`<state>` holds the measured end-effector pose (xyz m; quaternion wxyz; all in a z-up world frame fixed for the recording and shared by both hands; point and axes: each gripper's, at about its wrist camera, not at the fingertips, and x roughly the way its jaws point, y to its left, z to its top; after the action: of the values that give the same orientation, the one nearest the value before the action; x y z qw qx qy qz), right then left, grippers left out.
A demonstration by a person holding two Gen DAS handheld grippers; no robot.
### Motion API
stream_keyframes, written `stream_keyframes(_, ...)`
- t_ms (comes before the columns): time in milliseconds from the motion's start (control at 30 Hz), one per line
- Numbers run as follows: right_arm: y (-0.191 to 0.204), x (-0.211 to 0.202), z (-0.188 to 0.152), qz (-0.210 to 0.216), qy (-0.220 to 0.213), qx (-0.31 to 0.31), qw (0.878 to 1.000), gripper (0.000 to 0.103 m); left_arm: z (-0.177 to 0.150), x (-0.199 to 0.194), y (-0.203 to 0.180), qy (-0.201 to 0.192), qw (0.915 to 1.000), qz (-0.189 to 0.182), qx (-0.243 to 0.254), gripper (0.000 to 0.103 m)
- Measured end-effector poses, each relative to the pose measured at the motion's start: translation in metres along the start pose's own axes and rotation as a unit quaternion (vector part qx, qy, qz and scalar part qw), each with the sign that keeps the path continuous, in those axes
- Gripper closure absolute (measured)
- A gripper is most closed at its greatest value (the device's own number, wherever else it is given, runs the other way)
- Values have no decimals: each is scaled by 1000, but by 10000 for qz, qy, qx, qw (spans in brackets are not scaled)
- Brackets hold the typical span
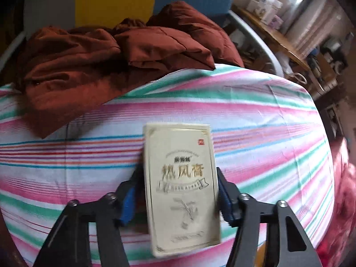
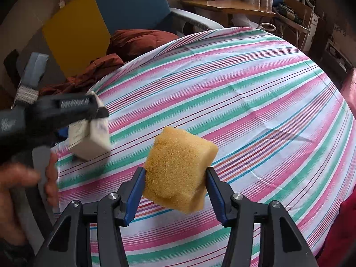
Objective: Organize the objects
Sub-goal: 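Grasp the yellow sponge with the right tool while the left tool grasps the white box, then carry the white box and yellow sponge into the gold tray and release both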
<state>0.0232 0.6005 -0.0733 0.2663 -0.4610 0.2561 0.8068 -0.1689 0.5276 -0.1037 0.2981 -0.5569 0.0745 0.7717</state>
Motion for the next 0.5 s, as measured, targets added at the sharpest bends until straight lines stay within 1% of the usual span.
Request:
stream_keyframes(33, 1, -1, 0, 7, -15, -37, 10000, 48, -8, -6, 1, -65, 9999, 21, 152, 47)
stream_keyframes(100, 3, -1, 0, 35, -17, -68, 10000, 48, -23, -18, 5, -131, 9994, -1, 306, 50)
stream_keyframes(167, 3, -1, -1, 111, 7, -94, 9999, 48, -36, -29, 8, -152, 9993, -40, 353, 50)
stream_keyframes(267, 6, -2, -3, 288, 22, -184, 9994, 48, -60, -54, 13, -342, 9978, -24, 562, 50)
stream_keyframes(367, 13, -4, -4, 423, -9, -360, 9985, 48, -77, -81, 19, -498, 9969, -99, 601, 50)
stream_keyframes(500, 27, -11, -9, 695, -114, -630, 9955, 48, -95, -128, 30, -884, 9939, -126, 654, 50)
